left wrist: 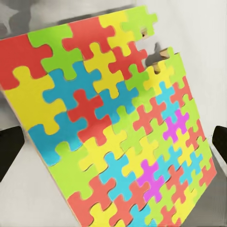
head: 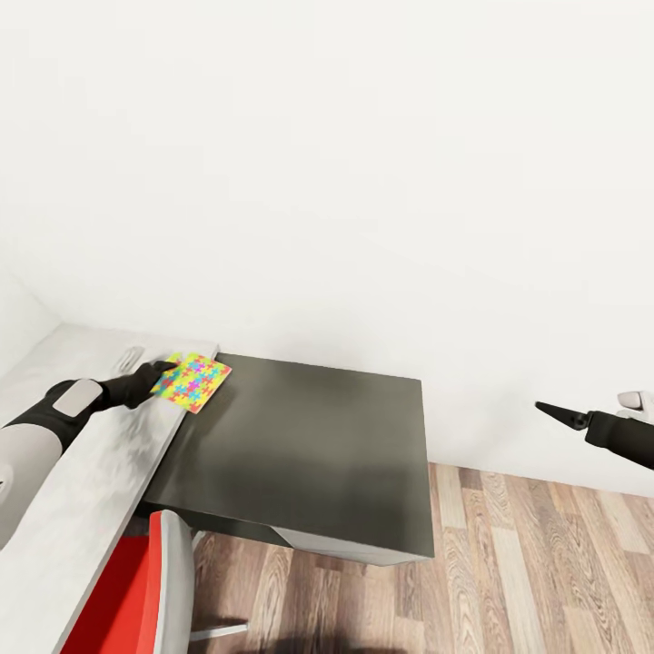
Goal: Put all the toys in the child's room - the three board games (two on the bed and one on the table), the two jigsaw puzzles on the table, and the tennis ball on the table - inside the toy box on the table in the child's room.
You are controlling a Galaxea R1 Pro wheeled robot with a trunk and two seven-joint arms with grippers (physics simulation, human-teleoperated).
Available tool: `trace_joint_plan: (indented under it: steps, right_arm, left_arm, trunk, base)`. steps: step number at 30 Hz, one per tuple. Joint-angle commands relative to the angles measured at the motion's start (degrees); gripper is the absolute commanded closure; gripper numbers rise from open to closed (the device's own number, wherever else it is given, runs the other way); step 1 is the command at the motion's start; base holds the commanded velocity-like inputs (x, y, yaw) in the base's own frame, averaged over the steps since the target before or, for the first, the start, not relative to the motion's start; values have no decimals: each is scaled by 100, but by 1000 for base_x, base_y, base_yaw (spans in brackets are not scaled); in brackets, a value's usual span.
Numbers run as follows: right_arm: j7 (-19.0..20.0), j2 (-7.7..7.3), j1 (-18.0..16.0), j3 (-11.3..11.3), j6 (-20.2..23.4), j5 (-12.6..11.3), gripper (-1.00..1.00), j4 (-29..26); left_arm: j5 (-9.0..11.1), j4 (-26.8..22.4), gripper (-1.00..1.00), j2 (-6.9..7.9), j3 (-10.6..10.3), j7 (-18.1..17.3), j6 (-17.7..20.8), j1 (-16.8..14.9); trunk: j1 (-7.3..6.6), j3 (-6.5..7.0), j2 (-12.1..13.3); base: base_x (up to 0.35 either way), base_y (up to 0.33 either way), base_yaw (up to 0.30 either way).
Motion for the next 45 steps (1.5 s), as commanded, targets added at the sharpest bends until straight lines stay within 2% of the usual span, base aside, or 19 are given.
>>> trace_joint_plan:
  steps: [1, 8, 10, 12, 14, 18, 19, 21, 23, 25, 26, 27, 29, 31, 34, 36, 38, 40, 45]
  right_arm:
    - [0, 2, -6, 1, 35, -7, -100, 0]
    - [-475, 38, -79, 188, 35, 63, -100, 421]
    - [-686, 117, -155, 379, 35, 59, -100, 610]
    - [-993, 330, -411, 739, 35, 67, -100, 938]
    - [-1524, 674, -847, 1087, 35, 55, -100, 1638]
    - [-1785, 1151, -1084, 1244, -43, 38, -100, 2063]
    - [-1811, 1320, -1124, 1313, -181, 37, -100, 2118]
    - [-1831, 1475, -1152, 1449, -305, 42, -100, 2179]
    - [-1871, 1688, -1197, 1854, -495, 37, -100, 2376]
    - [-1890, 1782, -1220, 2015, -531, 34, -100, 2447]
    - [-1905, 1928, -1260, 2152, -553, 32, -100, 2509]
    - [-1905, 1961, -1272, 2178, -556, 31, -100, 2526]
    - [-1888, 2026, -1341, 2223, -498, 10, -100, 2695]
    - [-1865, 2043, -1550, 2236, -421, -68, -100, 3107]
    - [-1751, 2043, -1938, 2243, -399, -375, -100, 4037]
    - [-1634, 2032, -2108, 2247, -431, -582, -100, 4474]
    - [-1491, 1981, -2283, 2248, -565, -801, -100, 4928]
    - [-1395, 1799, -2393, 2246, -696, -946, -100, 5245]
    - [-1335, 1616, -2450, 2249, -959, -1135, -100, 5487]
  left_arm:
    - [40, 2, -100, 27, -45, -77, 11, 13]
    - [61, -378, -100, 429, -34, -646, 543, 218]
    - [66, -612, -100, 504, -28, -682, 679, 301]
    - [121, -1061, -100, 586, 72, -693, 917, 456]
    - [234, -2112, -100, 656, 504, -639, 1424, 873]
    - [336, -4612, -100, 605, 1157, -194, 1902, 1834]
    - [479, -5702, -100, 513, 1274, 122, 2087, 2244]
    - [723, -6502, -100, 346, 1363, 446, 2285, 2598]
    - [1208, -7315, -100, -95, 1434, 858, 2605, 3036]
    - [1339, -7520, -100, -383, 1429, 1021, 2681, 3133]
    - [1459, -7698, -100, -829, 1411, 1180, 2770, 3203]
    - [1493, -7735, -100, -963, 1401, 1215, 2792, 3214]
    - [1585, -7819, -100, -1476, 1259, 1329, 2844, 3194]
    - [1629, -7846, -100, -1845, 1177, 1434, 2865, 3163]
    - [1793, -7864, -100, -2119, 1133, 1610, 2880, 3109]
    - [1978, -7868, -100, -2180, 1125, 1809, 2883, 3090]
    - [2469, -7872, -100, -2234, 1116, 2384, 2882, 3056]
    - [3025, -7874, -100, -2280, 1055, 3106, 2874, 2913]
    - [3462, -7875, -100, -2312, 702, 3711, 2881, 2647]
  trunk:
    - [3, -9, -10]
    - [3, -9, -10]
    - [3, -9, -10]
    - [3, -9, -10]
    - [3, -9, -10]
    - [3, -9, -10]
    - [3, -9, -10]
    - [3, -9, -10]
    - [3, -9, -10]
    - [3, -9, -10]
    - [3, -9, -10]
    - [3, -9, -10]
    - [3, -9, -10]
    - [3, -9, -10]
    - [3, -9, -10]
    - [3, -9, -10]
    - [3, -9, -10]
    - [3, -9, -10]
    - [3, -9, -10]
  base:
    - [0, 0, 0]
    - [0, 0, 0]
    - [0, 0, 0]
    - [0, 0, 0]
    - [0, 0, 0]
    - [0, 0, 0]
    - [0, 0, 0]
    - [0, 0, 0]
    - [0, 0, 0]
    - [0, 0, 0]
    - [0, 0, 0]
    - [0, 0, 0]
    - [0, 0, 0]
    - [0, 0, 0]
    - [0, 0, 0]
    - [0, 0, 0]
    - [0, 0, 0]
    - [0, 0, 0]
    - [0, 0, 2]
